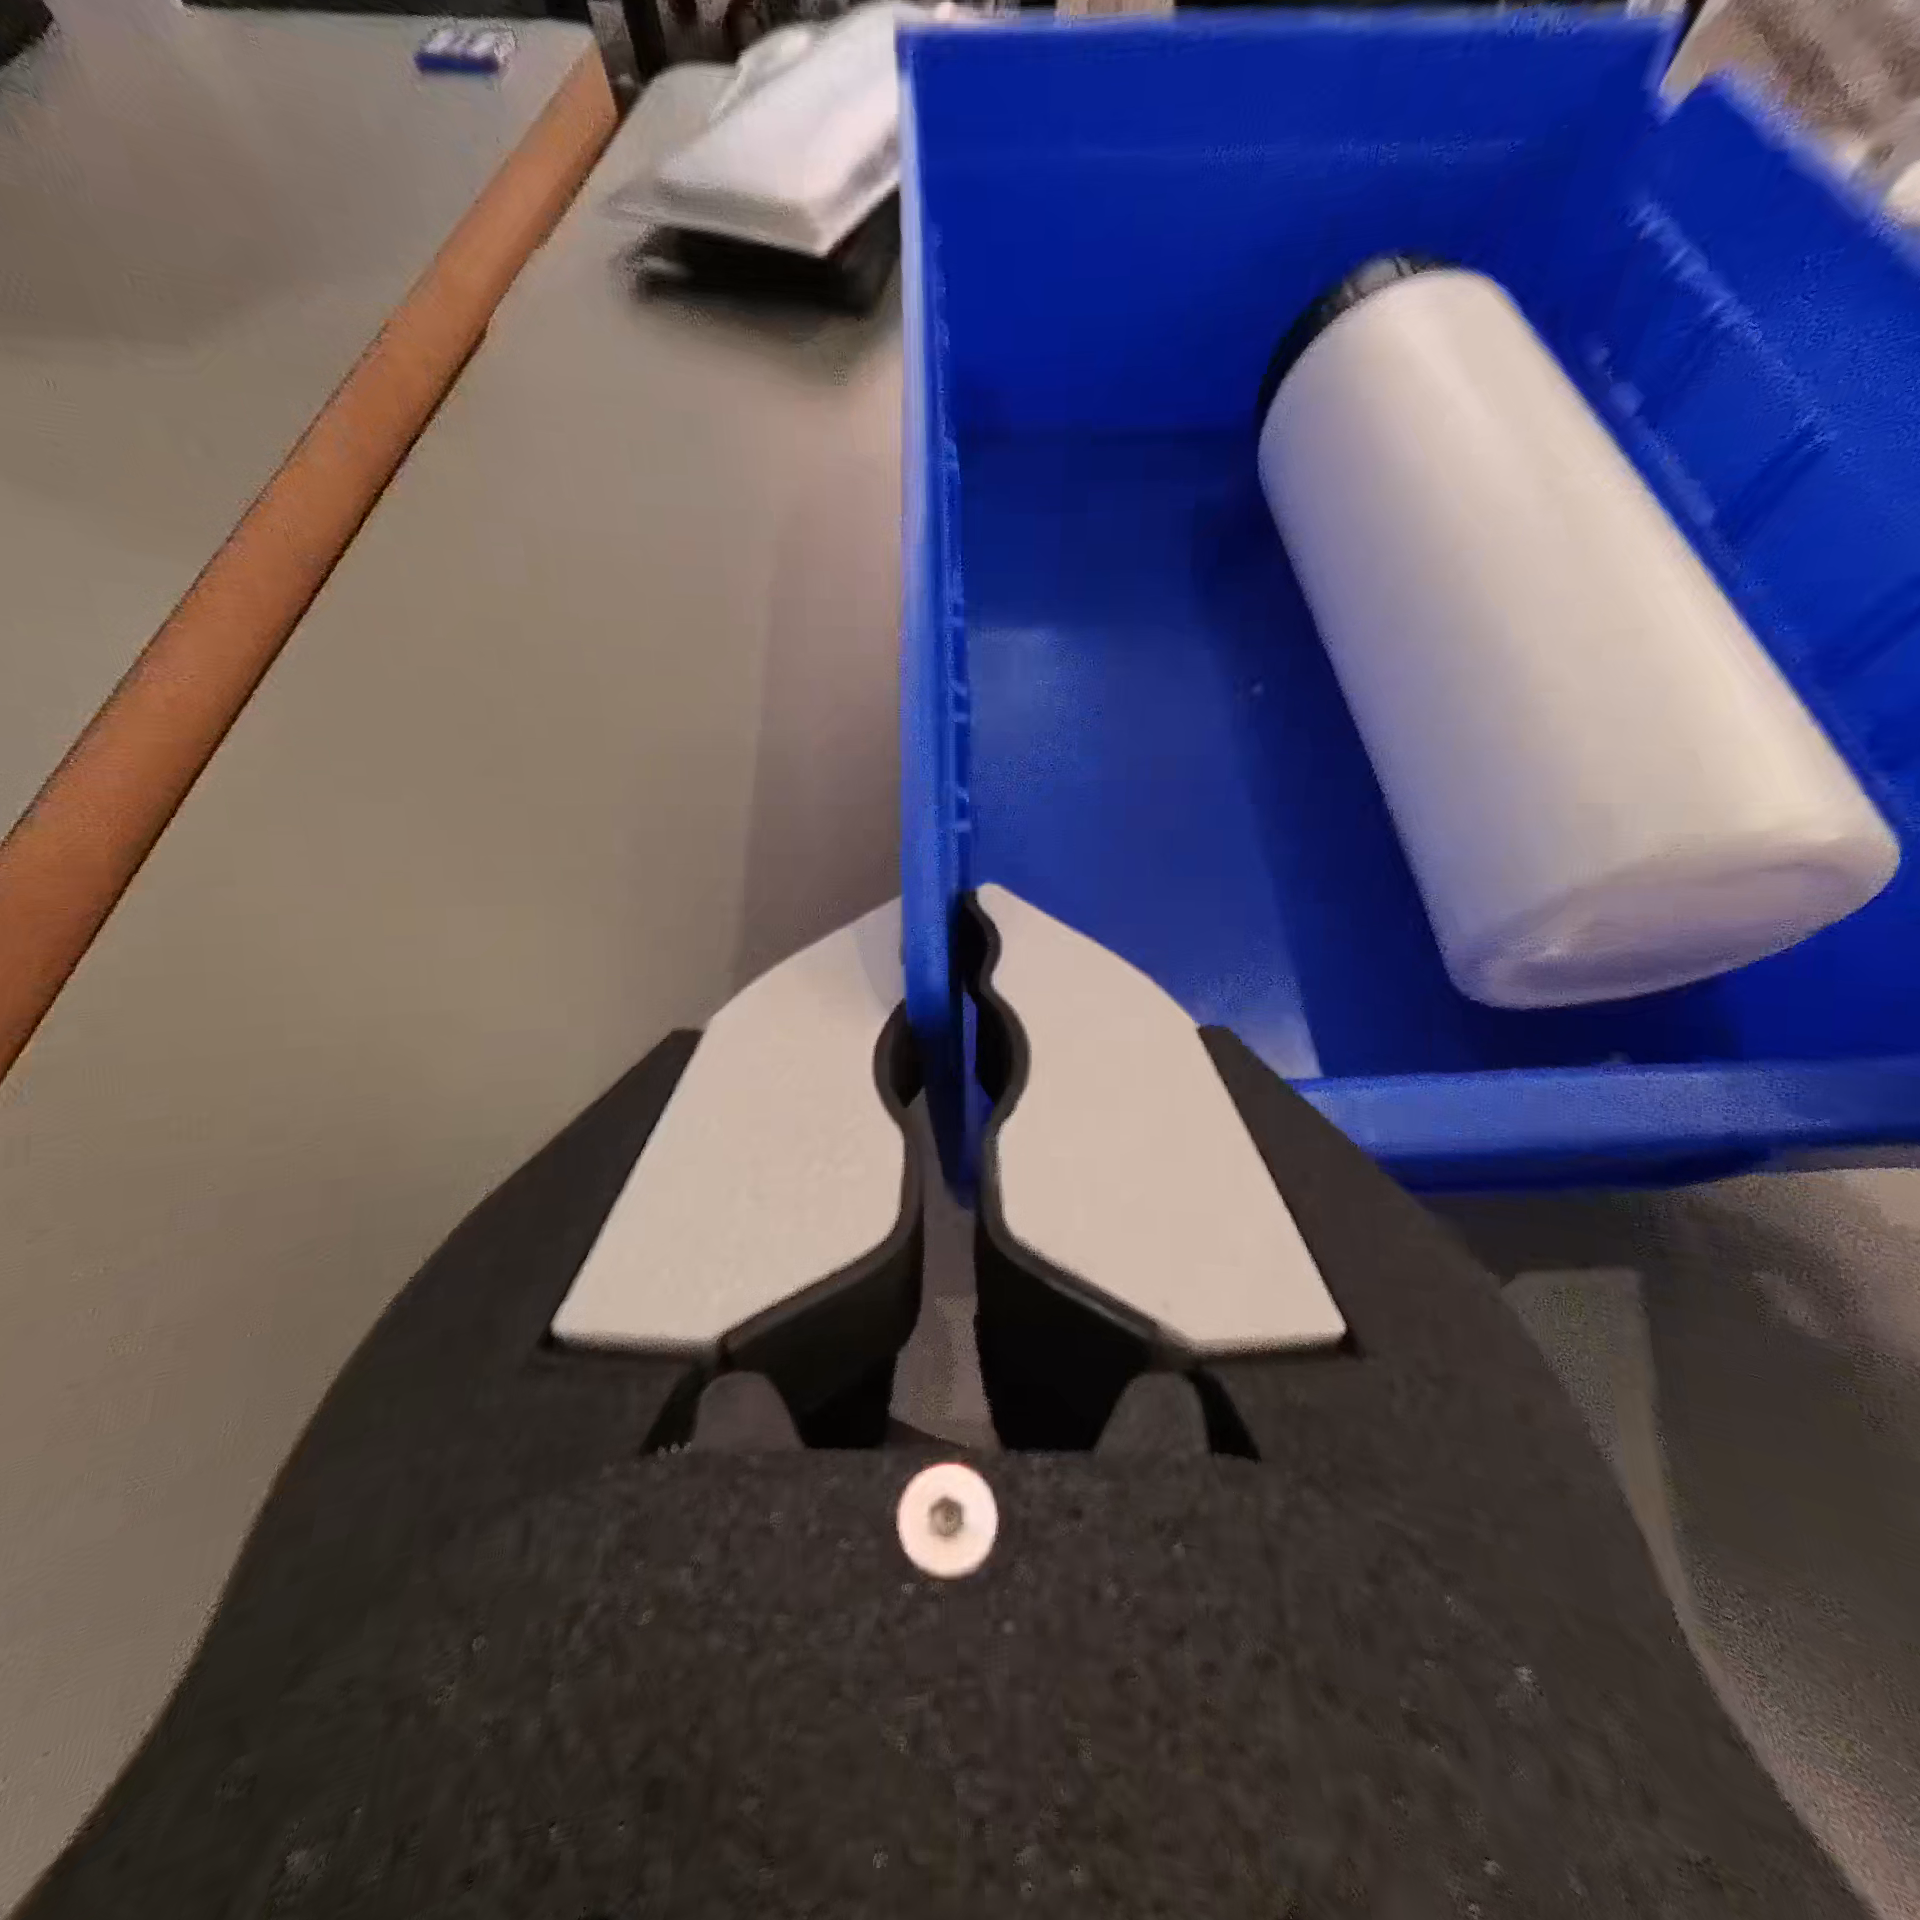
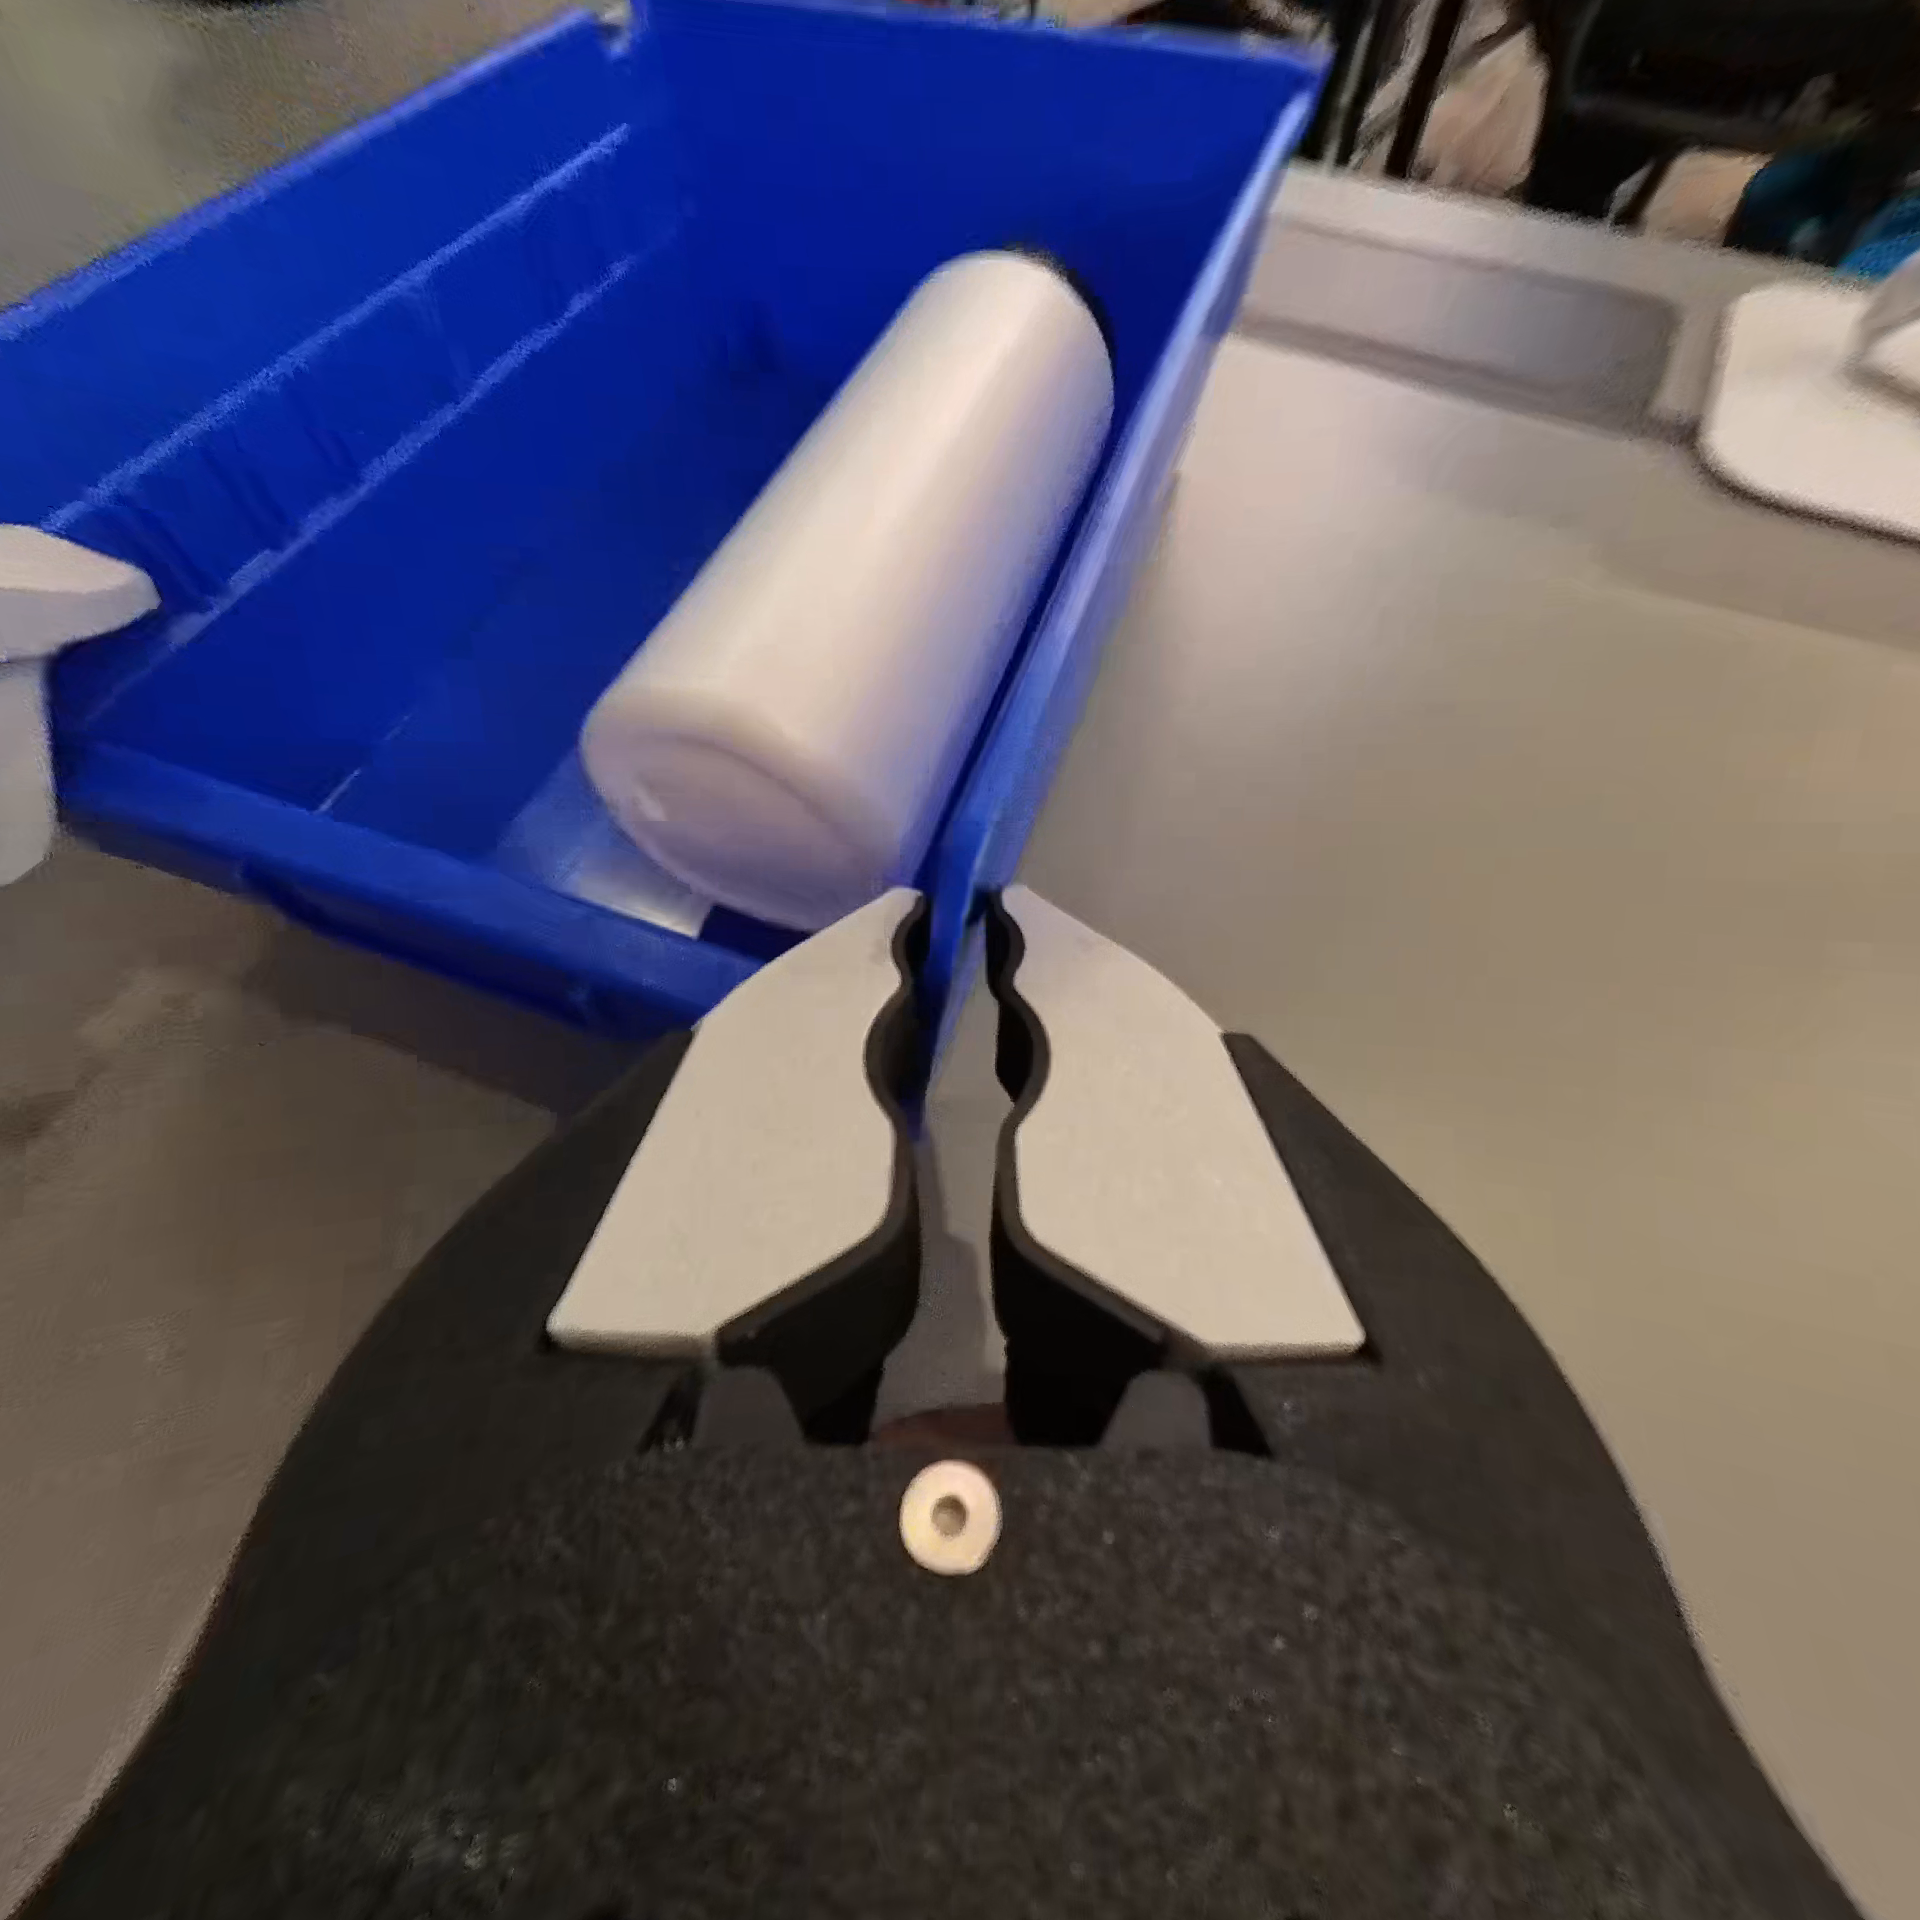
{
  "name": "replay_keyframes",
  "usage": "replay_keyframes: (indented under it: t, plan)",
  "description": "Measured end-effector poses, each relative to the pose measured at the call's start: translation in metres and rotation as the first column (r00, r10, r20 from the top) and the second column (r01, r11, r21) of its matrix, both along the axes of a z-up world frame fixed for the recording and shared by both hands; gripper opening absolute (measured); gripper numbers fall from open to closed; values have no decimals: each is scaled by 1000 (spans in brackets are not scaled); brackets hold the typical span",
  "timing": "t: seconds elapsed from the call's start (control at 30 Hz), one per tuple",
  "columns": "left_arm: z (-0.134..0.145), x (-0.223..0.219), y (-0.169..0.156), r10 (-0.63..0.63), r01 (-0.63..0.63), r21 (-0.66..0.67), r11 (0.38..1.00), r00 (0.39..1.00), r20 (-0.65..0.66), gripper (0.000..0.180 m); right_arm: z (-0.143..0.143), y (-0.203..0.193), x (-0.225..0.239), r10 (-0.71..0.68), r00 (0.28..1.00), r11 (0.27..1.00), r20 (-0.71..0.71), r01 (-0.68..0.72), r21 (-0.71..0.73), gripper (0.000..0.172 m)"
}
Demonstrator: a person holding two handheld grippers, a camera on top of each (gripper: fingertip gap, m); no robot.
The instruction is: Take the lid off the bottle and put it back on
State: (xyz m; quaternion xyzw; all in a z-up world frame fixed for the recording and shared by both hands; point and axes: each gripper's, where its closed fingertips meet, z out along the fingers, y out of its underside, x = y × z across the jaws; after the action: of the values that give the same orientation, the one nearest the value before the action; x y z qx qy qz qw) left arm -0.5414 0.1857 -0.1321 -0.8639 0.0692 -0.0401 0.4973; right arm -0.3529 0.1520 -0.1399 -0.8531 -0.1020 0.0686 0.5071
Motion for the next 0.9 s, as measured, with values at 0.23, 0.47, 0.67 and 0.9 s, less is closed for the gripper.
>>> replay_keyframes:
  t: [0.23, 0.47, 0.67, 0.9]
  plan:
    - [0, -6, 10, -32, 31, 26, 999, 997, 65, 2, -3, 2, -12, -25, 997, 1000, -70, 25, 7, 11]
    - [2, -19, -3, 52, -51, -32, 998, 998, 42, 28, 10, -27, -5, 190, 947, 963, -258, -231, -137, 18]
    - [60, 6, -31, -6, 0, 63, 998, 995, 95, 48, 48, -73, 90, 405, 877, 908, -258, -420, -1, 41]
    - [53, 211, -99, -491, 520, 1, 854, 805, 333, 58, 48, -100, 237, 277, 959, 955, -52, -269, 122, 44]
